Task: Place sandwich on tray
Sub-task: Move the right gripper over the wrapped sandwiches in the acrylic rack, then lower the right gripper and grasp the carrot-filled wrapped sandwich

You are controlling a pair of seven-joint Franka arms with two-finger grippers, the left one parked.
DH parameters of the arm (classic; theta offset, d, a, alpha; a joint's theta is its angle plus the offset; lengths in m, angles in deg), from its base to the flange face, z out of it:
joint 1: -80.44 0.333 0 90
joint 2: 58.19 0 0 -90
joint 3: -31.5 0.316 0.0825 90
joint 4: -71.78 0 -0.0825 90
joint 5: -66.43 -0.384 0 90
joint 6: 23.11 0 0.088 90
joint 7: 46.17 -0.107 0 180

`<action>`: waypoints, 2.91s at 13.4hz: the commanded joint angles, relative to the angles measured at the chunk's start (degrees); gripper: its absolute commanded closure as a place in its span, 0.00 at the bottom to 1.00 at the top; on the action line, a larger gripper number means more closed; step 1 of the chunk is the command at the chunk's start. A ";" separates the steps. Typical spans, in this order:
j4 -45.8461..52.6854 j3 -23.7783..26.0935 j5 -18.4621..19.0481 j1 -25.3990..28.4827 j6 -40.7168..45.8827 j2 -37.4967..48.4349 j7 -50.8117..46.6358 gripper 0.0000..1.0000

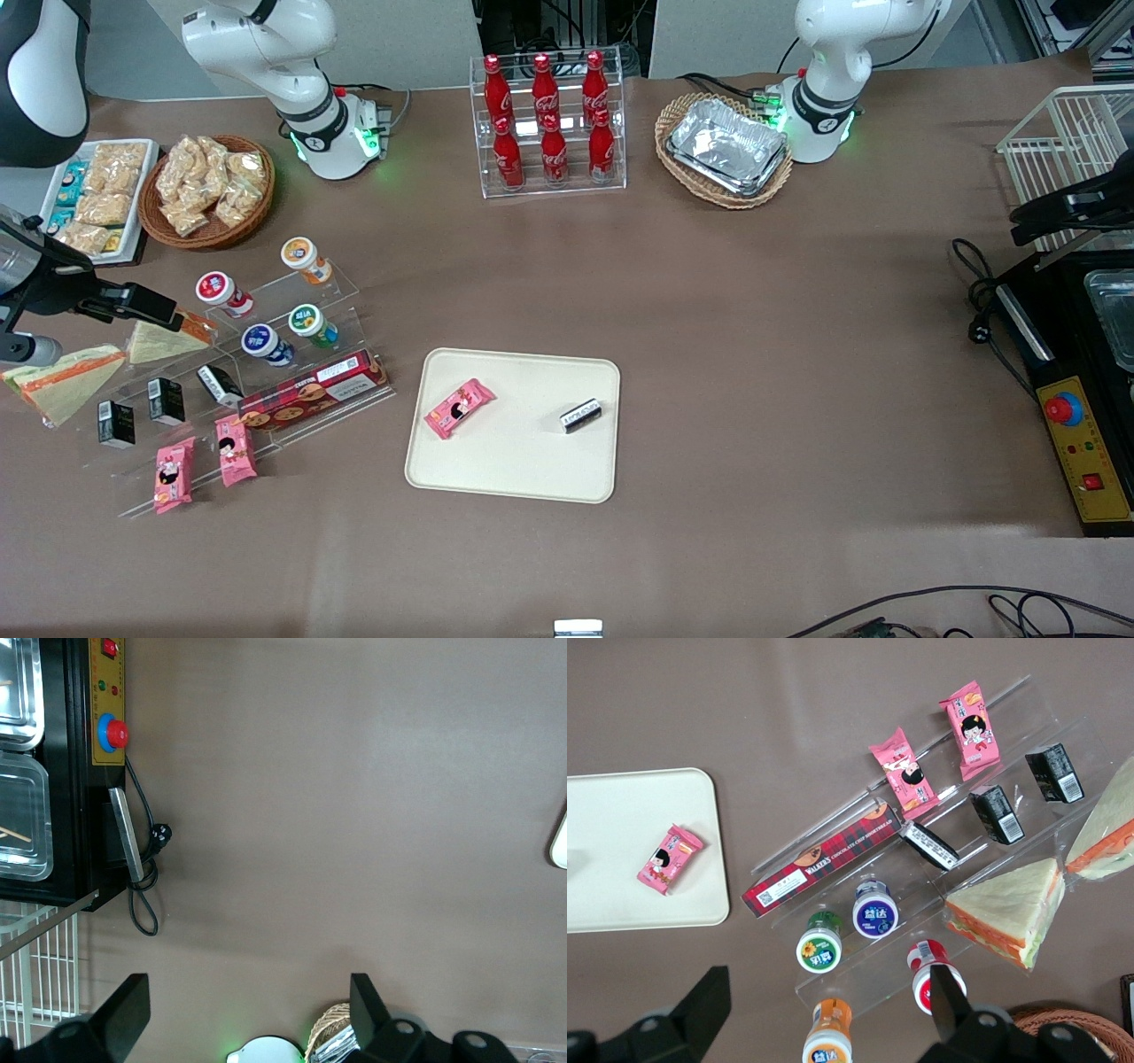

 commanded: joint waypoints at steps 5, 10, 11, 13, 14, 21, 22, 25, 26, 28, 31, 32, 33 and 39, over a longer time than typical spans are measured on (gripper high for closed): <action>0.39 -2.84 -1.00 0.44 -0.46 -0.15 -0.47 0.00; 0.04 -7.32 -0.21 0.44 -2.30 -0.32 3.37 0.00; 0.12 -7.94 -0.03 0.44 -2.92 -0.50 5.48 0.00; 0.12 -11.10 0.23 0.44 -3.27 -1.20 5.42 0.00; 0.12 -12.16 0.32 0.44 -3.45 -1.46 5.33 0.00; -0.05 -20.42 0.32 0.53 -5.91 -4.45 -1.25 0.00; -0.05 -21.74 0.32 0.62 -6.35 -5.06 -2.40 0.00; -0.41 -24.37 -0.64 0.53 -7.05 -7.17 -5.74 0.00; -0.41 -24.91 -1.87 0.45 -7.84 -7.87 -5.75 0.00; -0.58 -26.49 -3.10 0.44 -9.60 -9.54 -5.14 0.00; -1.11 -27.28 -4.42 0.18 -12.58 -11.04 -2.95 0.00; -1.11 -27.55 -5.99 0.01 -13.37 -11.83 -2.33 0.00; -1.11 -28.42 -7.31 0.00 -14.43 -12.79 -1.10 0.00; -4.18 -31.94 -14.27 0.00 -19.88 -16.49 7.87 0.00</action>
